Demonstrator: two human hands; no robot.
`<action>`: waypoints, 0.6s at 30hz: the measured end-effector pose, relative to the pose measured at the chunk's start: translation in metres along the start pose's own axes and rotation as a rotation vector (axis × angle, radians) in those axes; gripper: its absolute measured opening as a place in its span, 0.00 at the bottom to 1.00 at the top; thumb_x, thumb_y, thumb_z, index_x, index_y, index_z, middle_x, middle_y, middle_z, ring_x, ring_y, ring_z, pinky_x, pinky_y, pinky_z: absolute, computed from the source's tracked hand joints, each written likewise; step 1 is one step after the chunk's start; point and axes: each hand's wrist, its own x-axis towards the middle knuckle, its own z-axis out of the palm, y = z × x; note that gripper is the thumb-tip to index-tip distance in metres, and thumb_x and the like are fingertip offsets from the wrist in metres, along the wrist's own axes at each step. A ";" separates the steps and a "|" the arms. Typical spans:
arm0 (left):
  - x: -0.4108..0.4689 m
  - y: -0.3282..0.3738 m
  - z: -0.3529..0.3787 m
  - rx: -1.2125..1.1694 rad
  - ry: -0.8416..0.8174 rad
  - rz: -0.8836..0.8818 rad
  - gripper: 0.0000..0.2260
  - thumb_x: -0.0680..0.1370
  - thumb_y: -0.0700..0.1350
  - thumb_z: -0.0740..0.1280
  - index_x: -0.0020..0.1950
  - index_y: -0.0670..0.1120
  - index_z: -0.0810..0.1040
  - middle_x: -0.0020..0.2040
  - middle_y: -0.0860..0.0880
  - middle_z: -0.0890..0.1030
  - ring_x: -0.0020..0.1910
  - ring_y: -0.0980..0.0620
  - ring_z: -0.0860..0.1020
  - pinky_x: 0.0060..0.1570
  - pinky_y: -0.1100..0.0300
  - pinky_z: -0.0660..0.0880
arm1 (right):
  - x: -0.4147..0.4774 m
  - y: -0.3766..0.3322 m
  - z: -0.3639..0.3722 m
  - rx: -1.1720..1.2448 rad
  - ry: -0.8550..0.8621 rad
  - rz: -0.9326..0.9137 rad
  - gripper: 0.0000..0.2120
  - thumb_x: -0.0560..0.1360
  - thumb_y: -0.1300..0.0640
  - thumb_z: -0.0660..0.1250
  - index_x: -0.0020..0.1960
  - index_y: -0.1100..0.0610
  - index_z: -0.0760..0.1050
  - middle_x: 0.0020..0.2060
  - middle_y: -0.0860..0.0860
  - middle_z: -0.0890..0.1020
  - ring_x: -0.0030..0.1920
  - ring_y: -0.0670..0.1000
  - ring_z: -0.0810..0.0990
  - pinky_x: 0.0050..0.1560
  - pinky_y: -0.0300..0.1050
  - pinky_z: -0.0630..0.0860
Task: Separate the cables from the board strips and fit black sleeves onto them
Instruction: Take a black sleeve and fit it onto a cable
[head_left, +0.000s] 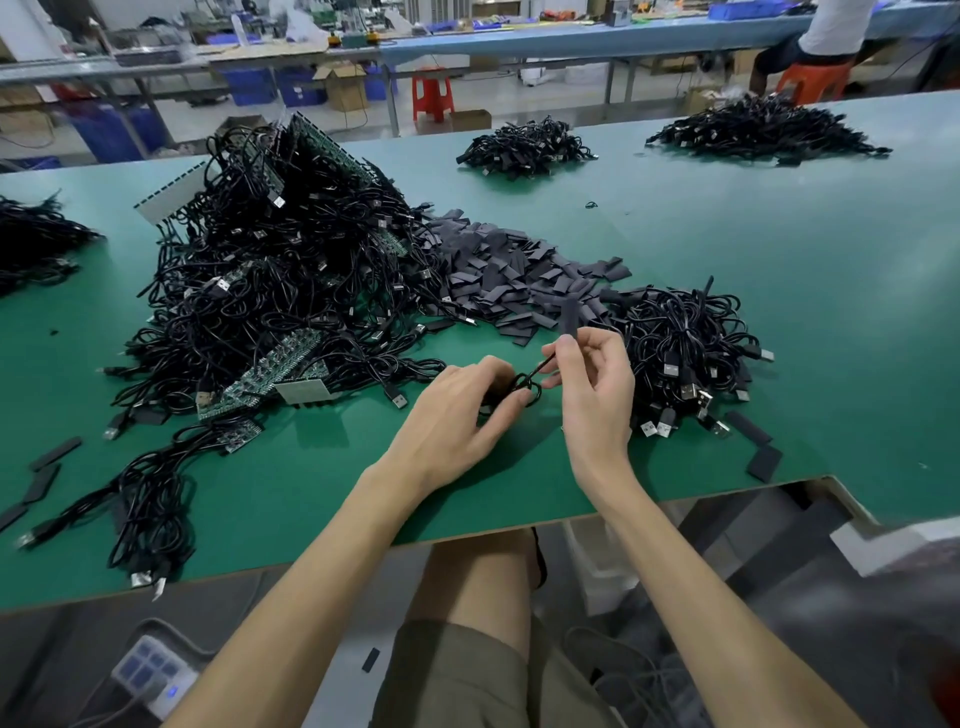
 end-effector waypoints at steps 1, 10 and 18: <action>0.000 0.000 0.000 -0.021 0.006 -0.016 0.15 0.83 0.56 0.62 0.56 0.45 0.75 0.47 0.51 0.81 0.44 0.54 0.73 0.47 0.61 0.66 | 0.000 0.000 0.000 0.000 -0.003 0.006 0.01 0.83 0.59 0.64 0.55 0.56 0.73 0.46 0.56 0.84 0.44 0.49 0.83 0.43 0.41 0.78; 0.015 0.006 -0.009 -0.637 0.022 -0.328 0.10 0.82 0.51 0.69 0.47 0.45 0.78 0.38 0.47 0.85 0.30 0.49 0.80 0.32 0.59 0.74 | 0.001 0.002 0.000 -0.036 -0.070 0.063 0.05 0.85 0.60 0.61 0.55 0.56 0.75 0.44 0.50 0.84 0.44 0.46 0.83 0.44 0.42 0.79; 0.070 0.047 -0.014 -0.732 0.167 -0.380 0.12 0.81 0.46 0.70 0.47 0.38 0.76 0.39 0.41 0.85 0.34 0.47 0.81 0.36 0.47 0.78 | -0.001 0.004 0.004 -0.184 -0.208 0.090 0.05 0.83 0.64 0.63 0.53 0.55 0.75 0.41 0.49 0.82 0.38 0.46 0.81 0.41 0.46 0.79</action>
